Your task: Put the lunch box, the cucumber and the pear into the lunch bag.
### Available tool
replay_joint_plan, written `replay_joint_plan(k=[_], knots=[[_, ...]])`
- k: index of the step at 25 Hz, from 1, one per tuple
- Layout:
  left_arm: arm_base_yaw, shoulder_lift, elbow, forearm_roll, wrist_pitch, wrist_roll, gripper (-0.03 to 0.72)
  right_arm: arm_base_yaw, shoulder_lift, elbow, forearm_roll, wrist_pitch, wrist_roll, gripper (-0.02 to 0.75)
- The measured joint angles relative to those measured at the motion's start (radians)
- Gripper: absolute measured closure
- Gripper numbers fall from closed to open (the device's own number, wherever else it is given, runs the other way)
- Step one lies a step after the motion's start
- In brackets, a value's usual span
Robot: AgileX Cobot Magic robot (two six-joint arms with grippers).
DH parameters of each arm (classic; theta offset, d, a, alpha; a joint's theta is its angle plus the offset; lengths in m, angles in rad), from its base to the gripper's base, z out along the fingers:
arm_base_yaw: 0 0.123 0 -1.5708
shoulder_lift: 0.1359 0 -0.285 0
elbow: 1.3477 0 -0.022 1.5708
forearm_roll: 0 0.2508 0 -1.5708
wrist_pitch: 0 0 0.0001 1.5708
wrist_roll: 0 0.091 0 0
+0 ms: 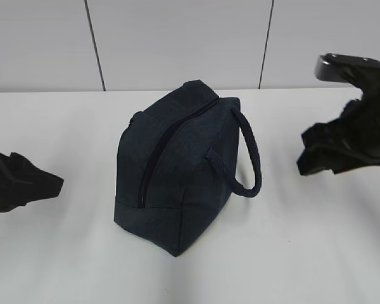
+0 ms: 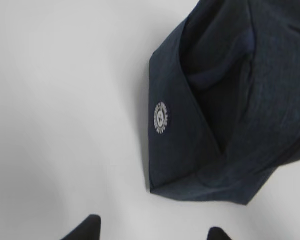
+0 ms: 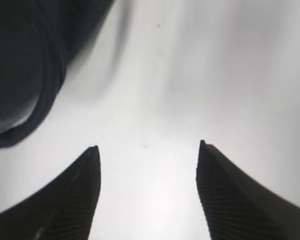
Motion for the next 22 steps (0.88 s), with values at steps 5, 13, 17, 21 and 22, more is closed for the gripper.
replay_joint_plan(k=[5, 13, 17, 21, 22], knots=[[0.0, -0.174, 0.0, 0.092, 0.071, -0.166, 0.328, 0.004, -0.34, 0.242, -0.06, -0.037, 0.056, 0.265], [0.0, -0.51, 0.0, 0.421, 0.354, -0.458, 0.342, 0.004, -0.84, 0.37, -0.225, 0.187, 0.161, 0.266], [0.0, -0.669, 0.0, 0.499, 0.479, -0.516, 0.345, 0.004, -0.996, 0.37, -0.308, 0.309, 0.198, 0.266], [0.0, -0.802, 0.015, 0.544, 0.554, -0.522, 0.346, 0.004, -1.106, 0.402, -0.331, 0.363, 0.215, 0.266], [0.0, -0.833, 0.026, 0.554, 0.563, -0.523, 0.346, 0.004, -1.135, 0.417, -0.335, 0.373, 0.215, 0.267]])
